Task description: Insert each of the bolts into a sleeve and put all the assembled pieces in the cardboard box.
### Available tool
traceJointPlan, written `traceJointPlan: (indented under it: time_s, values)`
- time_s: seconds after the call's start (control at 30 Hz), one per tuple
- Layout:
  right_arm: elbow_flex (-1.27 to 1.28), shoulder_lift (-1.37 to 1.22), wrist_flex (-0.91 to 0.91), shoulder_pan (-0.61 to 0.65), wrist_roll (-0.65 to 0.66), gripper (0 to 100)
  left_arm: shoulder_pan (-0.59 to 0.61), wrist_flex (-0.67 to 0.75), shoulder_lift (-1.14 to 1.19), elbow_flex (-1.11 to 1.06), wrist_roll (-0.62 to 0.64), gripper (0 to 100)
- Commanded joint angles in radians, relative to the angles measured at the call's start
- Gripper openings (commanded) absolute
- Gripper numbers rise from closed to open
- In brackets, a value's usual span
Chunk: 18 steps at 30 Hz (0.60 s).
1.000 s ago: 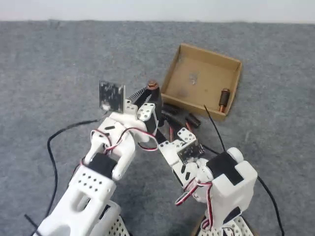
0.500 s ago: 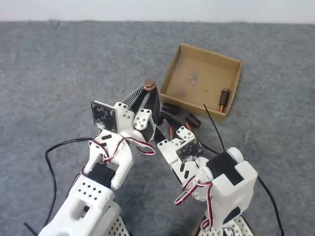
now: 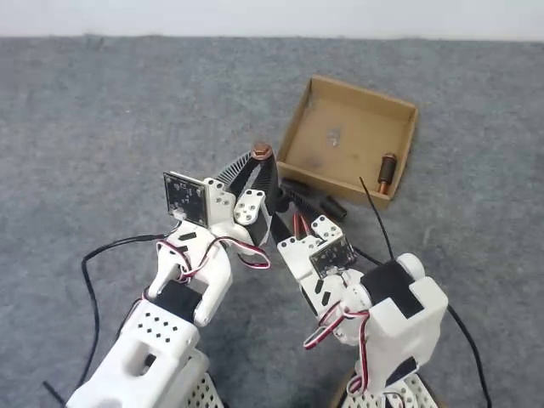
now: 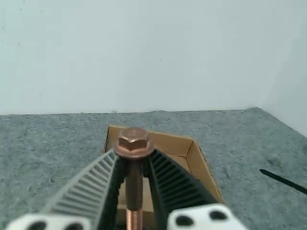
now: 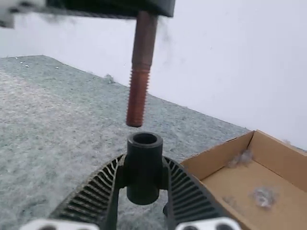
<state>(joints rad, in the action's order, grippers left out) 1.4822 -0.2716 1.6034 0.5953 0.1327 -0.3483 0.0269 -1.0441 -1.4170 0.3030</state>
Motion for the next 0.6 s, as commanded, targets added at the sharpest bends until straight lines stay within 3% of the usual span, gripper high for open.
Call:
traceJointPlan:
  time_s: [0.0, 0.57]
  values:
    - [-0.035, 0.045, 0.053, -0.015, -0.014, 0.6, -0.006, 0.035, 0.000, 0.013, -0.009, 1]
    - [-0.008, 0.054, 0.065, -0.008, -0.014, 0.6, -0.025, 0.038, 0.003, 0.016, -0.012, 1]
